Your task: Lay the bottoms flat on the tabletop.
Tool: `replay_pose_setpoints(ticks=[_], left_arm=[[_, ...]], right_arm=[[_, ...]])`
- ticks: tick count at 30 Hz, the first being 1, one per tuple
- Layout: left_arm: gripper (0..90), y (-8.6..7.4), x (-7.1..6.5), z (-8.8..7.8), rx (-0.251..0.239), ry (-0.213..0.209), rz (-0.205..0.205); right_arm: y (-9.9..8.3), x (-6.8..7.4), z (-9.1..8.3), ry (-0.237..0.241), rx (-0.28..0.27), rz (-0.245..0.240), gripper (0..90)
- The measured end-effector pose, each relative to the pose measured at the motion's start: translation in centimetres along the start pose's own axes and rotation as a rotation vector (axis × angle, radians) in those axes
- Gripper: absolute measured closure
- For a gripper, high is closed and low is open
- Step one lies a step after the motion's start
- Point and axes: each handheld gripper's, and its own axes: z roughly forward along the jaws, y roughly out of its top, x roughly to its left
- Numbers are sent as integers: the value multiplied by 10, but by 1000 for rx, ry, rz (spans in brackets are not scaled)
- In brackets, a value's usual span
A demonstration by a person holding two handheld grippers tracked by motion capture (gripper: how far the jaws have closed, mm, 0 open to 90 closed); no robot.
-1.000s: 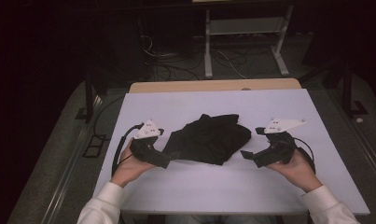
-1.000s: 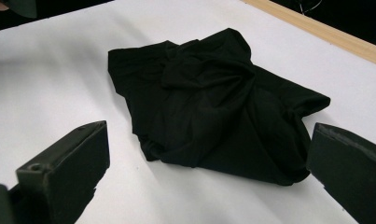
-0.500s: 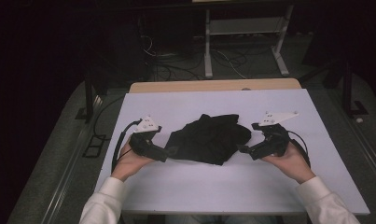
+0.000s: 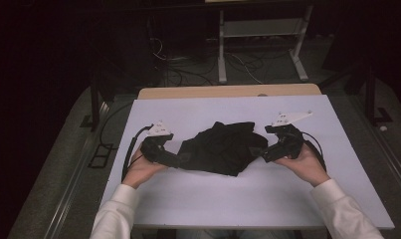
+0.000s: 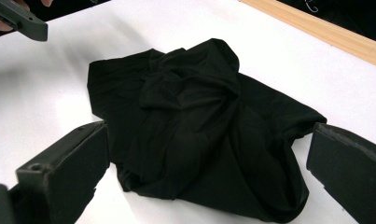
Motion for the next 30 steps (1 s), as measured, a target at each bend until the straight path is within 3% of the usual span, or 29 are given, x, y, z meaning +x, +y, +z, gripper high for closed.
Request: replay_pose_setpoints(ticks=[8,19,28,30], left_arm=[[0,2,0,9,-23,-15,-22],[0,1,-4,26,15,-54,-20],[0,-3,-11,40,48,-102,-4],[0,-6,-13,43,29,-105,-9]], right_arm=[[9,-8,12,-4,5,11,0],[17,-14,35,-7,14,28,0],[19,-12,57,7,25,36,0],[20,-12,61,9,25,42,0]])
